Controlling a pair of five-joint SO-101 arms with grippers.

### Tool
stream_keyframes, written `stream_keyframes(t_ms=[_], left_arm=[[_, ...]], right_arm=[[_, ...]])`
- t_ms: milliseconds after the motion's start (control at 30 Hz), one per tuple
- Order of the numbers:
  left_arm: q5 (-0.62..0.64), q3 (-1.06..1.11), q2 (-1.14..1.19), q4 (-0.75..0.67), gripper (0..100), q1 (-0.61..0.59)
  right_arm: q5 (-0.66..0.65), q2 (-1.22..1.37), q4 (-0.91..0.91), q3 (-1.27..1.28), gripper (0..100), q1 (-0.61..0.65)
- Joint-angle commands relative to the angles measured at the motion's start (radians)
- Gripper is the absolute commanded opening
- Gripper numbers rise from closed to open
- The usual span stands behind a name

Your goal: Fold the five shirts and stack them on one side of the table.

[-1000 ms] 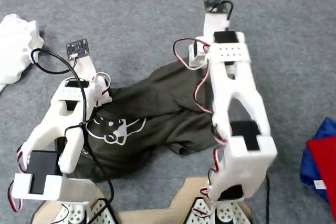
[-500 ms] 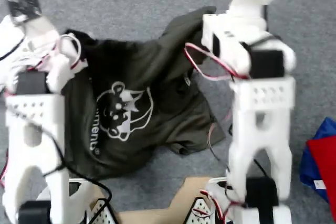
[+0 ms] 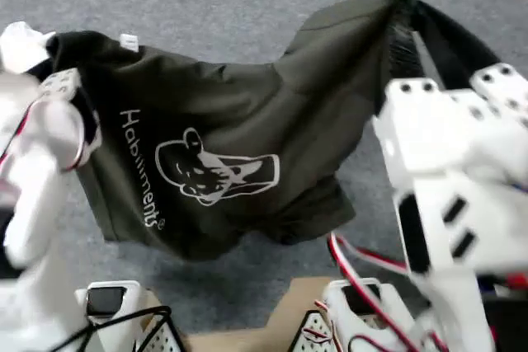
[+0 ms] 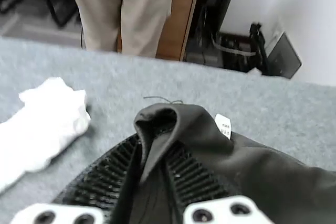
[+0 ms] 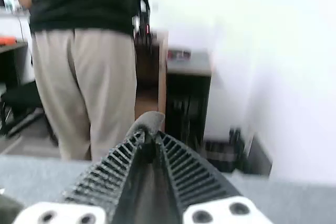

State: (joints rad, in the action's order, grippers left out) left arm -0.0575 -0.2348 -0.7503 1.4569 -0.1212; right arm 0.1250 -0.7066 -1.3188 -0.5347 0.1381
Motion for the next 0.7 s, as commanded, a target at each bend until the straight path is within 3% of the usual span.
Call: stream_keyframes(t_ms=[0, 133, 333, 500, 667], left_arm=[[-0.072, -0.161, -0.019, 0.072, 2, -0.009], [-0.152, -0.319, -0.019, 0.170, 2, -0.014], [-0.230, -0.500, -0.019, 0.209, 2, -0.132], [-0.252, -0.529, -0.019, 0.213, 2, -0.226], [-0.245, -0.456, -0.018, 0.213, 2, -0.235]], right_arm=[[-0.014, -0.005, -0.002, -0.136, 0.5, -0.050], [-0.009, -0.002, -0.002, -0.237, 0.5, -0.131], [-0.014, -0.005, -0.028, -0.341, 0.5, -0.191], [-0.015, 0.001, -0.017, -0.395, 0.5, -0.191], [-0.014, 0.022, 0.063, -0.358, 0.5, -0.188]])
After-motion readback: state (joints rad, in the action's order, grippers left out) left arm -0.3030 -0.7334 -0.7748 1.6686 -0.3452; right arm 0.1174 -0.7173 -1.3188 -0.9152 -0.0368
